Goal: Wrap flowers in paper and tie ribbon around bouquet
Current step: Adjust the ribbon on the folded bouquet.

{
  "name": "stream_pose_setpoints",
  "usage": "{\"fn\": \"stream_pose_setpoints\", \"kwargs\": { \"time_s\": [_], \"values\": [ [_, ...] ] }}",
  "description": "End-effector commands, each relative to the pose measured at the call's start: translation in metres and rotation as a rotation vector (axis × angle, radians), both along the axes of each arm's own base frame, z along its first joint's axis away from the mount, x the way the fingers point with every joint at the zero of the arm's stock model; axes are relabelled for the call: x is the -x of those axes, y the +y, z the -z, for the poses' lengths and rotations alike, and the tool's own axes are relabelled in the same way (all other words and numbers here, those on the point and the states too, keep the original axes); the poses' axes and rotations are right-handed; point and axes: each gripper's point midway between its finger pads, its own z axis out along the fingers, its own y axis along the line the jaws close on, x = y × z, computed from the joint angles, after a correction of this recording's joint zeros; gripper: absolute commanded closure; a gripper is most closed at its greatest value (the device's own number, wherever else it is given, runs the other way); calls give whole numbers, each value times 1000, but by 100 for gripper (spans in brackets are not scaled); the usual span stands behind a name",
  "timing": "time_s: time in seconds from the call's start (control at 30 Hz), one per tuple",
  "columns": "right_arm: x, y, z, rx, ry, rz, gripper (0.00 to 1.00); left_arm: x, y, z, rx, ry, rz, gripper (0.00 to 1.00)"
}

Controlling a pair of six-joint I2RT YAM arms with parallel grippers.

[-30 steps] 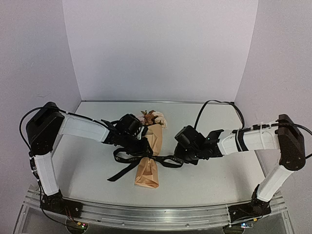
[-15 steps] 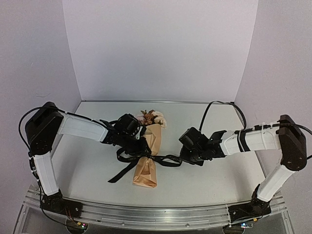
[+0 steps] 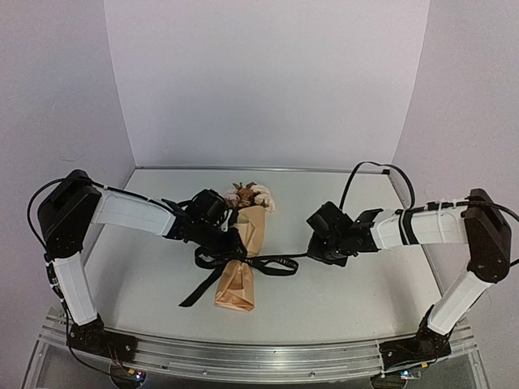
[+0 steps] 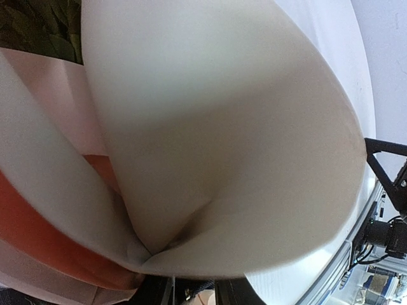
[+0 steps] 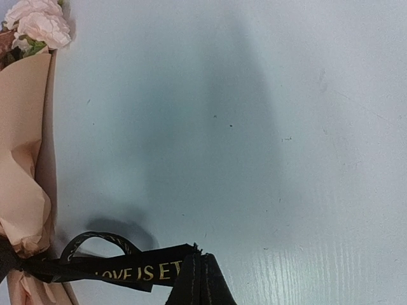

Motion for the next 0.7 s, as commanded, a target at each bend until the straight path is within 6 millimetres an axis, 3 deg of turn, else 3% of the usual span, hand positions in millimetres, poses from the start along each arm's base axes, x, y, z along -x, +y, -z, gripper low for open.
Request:
{"fn": "stream_pose_setpoints", "kwargs": {
  "time_s": [0.0,0.1,0.2,0.37,0.43,0.53,0.67],
  "values": [
    [-14,0,-11,43,-28,-14,100,0,29,11,-104,14,-42,76],
    [-19,11,-15,35,-27,-54,100,-6,22,-8,-67,-14,-37,73],
    [-27,33,-21,11,-18,-127,100,-14,14,-39,-19,-65,-37,68],
    [-36,59,-22,9,15,-219,88,-24,15,-98,48,-155,-78,55],
    [-37,63,-23,11,14,-241,78,-29,31,-110,39,-166,-134,52],
    [-36,61,-29,24,1,-264,65,-37,75,-110,-13,-163,-264,51],
    [-32,50,-39,71,-14,-291,46,-32,138,-73,-105,-77,-388,54]
  ]
}}
